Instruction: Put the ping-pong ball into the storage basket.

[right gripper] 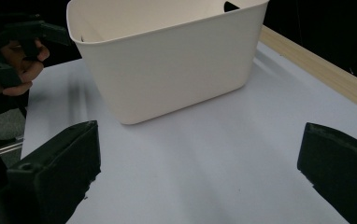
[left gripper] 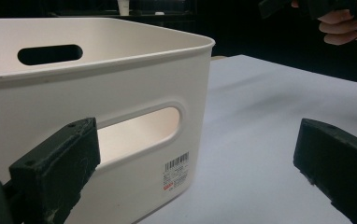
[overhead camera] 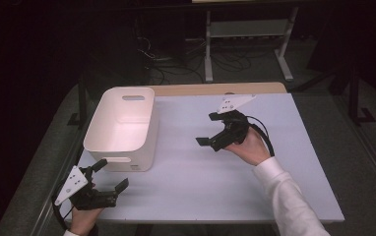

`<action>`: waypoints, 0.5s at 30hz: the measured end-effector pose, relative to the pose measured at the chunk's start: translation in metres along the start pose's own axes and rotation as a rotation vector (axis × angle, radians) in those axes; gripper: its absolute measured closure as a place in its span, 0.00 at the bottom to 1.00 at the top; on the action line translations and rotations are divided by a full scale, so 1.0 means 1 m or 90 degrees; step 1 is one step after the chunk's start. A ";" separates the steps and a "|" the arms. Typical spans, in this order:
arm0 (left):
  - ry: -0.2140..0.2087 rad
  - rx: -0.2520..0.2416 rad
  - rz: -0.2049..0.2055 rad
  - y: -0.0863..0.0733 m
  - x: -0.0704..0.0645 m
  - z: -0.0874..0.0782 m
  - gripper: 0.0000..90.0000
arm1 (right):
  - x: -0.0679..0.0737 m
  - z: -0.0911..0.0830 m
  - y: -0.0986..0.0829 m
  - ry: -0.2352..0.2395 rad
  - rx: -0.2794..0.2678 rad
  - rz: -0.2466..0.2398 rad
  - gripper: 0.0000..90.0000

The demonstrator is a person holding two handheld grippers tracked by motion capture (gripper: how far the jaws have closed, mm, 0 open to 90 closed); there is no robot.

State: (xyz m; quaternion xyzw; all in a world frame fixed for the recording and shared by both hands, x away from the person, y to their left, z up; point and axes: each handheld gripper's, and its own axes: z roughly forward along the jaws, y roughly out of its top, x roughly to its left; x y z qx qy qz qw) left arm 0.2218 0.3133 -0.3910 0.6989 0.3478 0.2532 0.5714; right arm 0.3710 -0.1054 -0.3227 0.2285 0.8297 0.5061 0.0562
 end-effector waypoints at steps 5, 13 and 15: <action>0.000 0.001 0.004 0.000 0.001 -0.001 0.00 | -0.002 -0.007 -0.005 -0.011 -0.005 0.007 0.00; 0.004 0.005 0.008 0.001 0.000 -0.003 0.00 | -0.002 -0.016 -0.012 -0.017 -0.007 0.013 0.00; 0.002 0.005 0.003 0.001 0.000 -0.003 0.00 | -0.002 -0.018 -0.013 -0.021 -0.007 0.013 0.00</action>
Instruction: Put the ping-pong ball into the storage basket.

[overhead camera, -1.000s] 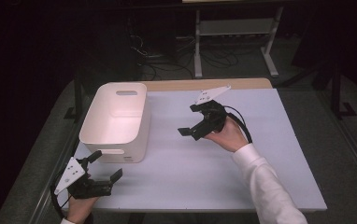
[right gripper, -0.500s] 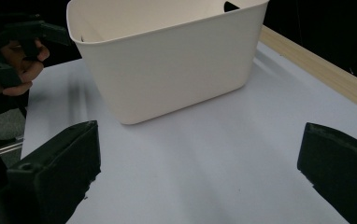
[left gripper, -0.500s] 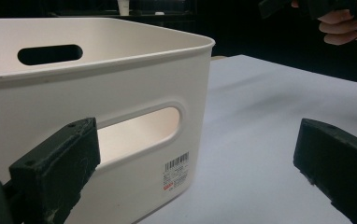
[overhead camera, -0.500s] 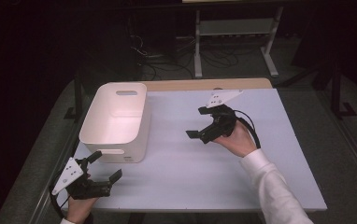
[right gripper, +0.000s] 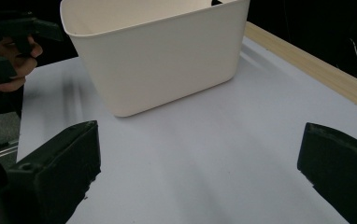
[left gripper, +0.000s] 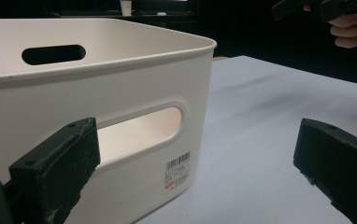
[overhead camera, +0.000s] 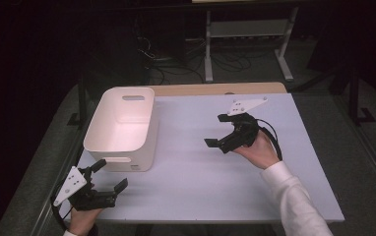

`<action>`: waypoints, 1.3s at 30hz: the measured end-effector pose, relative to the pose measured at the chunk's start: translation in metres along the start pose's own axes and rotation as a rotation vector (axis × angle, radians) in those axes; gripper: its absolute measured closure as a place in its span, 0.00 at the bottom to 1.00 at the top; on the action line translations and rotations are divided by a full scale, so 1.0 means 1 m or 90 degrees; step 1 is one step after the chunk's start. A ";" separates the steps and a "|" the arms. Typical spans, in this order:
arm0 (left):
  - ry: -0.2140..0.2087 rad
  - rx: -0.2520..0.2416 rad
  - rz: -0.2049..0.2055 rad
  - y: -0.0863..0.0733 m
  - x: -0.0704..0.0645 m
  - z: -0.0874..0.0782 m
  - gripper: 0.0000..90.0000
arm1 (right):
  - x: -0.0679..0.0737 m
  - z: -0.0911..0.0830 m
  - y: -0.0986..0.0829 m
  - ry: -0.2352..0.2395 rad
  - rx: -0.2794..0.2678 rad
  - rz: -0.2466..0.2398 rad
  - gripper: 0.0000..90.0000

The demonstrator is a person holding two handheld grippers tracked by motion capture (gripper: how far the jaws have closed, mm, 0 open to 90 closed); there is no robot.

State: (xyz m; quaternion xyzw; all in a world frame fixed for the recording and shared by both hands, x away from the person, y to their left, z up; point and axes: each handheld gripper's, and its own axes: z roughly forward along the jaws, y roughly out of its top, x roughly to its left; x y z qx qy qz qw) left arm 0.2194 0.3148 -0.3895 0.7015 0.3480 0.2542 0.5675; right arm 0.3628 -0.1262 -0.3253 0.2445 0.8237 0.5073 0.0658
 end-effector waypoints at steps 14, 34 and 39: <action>0.015 0.000 0.003 0.000 -0.002 -0.001 0.00 | -0.003 -0.018 -0.007 -0.020 -0.018 0.003 0.00; 0.028 0.006 0.010 0.001 0.001 -0.003 0.00 | -0.009 -0.040 -0.034 -0.040 -0.042 0.028 0.00; 0.031 0.002 0.005 0.000 0.000 -0.003 0.00 | -0.011 -0.047 -0.045 -0.046 -0.051 0.039 0.00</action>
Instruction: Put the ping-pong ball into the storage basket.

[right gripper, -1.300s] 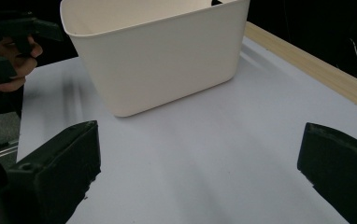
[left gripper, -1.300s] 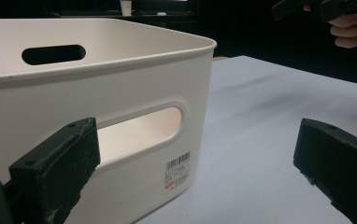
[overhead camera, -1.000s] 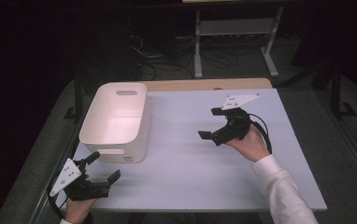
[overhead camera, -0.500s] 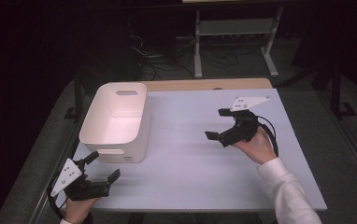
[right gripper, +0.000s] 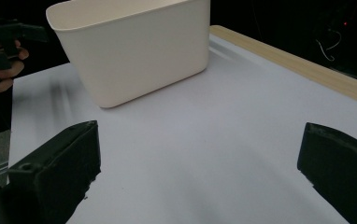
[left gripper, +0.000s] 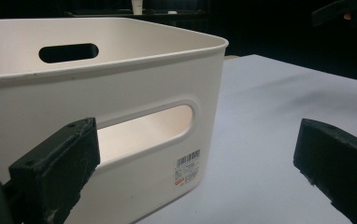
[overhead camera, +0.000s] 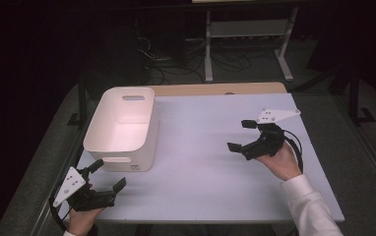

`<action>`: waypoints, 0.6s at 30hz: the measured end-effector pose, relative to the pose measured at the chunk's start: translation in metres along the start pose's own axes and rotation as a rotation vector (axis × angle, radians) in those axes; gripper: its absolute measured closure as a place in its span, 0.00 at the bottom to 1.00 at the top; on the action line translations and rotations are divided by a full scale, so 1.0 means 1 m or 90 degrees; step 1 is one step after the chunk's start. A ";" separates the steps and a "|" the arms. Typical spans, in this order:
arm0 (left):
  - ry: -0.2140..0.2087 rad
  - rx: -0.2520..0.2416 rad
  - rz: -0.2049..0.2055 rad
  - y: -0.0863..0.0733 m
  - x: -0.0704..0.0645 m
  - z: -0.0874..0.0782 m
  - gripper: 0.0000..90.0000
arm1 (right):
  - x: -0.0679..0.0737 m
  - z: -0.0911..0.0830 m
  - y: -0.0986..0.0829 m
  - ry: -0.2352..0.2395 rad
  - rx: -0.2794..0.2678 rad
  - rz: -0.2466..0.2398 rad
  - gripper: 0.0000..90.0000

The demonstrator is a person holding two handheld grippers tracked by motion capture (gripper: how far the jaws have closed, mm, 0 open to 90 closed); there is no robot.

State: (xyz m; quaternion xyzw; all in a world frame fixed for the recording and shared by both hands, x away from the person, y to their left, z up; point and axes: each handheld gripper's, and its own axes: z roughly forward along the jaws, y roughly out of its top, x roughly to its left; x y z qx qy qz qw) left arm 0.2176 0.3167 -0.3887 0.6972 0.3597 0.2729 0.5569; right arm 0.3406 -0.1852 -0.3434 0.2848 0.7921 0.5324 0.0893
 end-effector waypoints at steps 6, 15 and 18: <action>0.000 0.005 0.002 0.000 0.001 0.000 0.00 | 0.001 -0.009 -0.009 -0.007 -0.013 0.009 0.00; 0.006 -0.007 -0.006 0.000 0.000 0.001 0.00 | 0.000 -0.018 -0.025 -0.021 -0.021 0.013 0.00; 0.008 -0.006 -0.005 0.000 0.001 0.000 0.00 | 0.001 -0.020 -0.028 -0.025 -0.027 0.018 0.00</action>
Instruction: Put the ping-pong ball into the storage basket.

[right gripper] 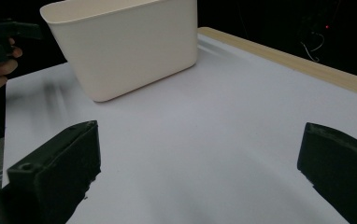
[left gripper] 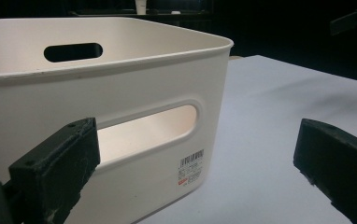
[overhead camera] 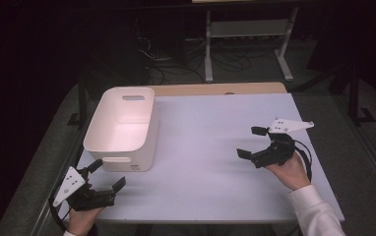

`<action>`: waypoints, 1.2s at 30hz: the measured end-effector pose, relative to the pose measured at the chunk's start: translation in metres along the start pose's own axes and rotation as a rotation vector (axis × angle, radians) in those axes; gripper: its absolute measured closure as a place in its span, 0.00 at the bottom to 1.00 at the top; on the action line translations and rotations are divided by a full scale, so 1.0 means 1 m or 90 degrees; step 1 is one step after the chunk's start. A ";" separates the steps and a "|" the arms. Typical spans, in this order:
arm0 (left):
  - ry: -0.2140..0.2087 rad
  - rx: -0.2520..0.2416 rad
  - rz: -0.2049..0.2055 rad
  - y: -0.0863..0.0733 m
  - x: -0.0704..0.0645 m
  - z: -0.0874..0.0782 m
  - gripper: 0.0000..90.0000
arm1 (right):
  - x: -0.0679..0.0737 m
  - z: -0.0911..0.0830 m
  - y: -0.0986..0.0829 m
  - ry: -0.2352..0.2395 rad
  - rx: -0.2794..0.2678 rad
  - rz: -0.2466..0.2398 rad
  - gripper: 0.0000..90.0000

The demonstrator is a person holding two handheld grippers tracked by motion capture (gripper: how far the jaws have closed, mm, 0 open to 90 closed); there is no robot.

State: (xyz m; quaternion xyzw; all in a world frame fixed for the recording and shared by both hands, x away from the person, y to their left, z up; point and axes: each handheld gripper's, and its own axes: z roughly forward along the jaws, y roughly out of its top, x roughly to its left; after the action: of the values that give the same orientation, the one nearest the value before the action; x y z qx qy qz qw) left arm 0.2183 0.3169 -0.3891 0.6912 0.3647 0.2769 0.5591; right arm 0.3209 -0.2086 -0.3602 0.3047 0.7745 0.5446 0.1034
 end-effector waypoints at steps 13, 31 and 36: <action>0.003 0.001 -0.002 0.000 0.001 -0.001 0.00 | 0.003 -0.010 -0.015 -0.021 -0.015 -0.009 0.00; 0.007 -0.011 -0.013 0.000 0.002 -0.002 0.00 | 0.010 -0.022 -0.035 -0.049 -0.034 -0.023 0.00; 0.007 -0.012 -0.017 0.000 0.002 -0.002 0.00 | 0.012 -0.025 -0.041 -0.049 -0.035 -0.027 0.00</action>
State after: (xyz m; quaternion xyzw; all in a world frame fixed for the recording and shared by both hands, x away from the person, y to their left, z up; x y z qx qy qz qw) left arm 0.2177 0.3197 -0.3884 0.6794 0.3743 0.2770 0.5670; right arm 0.2842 -0.2303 -0.3855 0.3063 0.7608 0.5514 0.1528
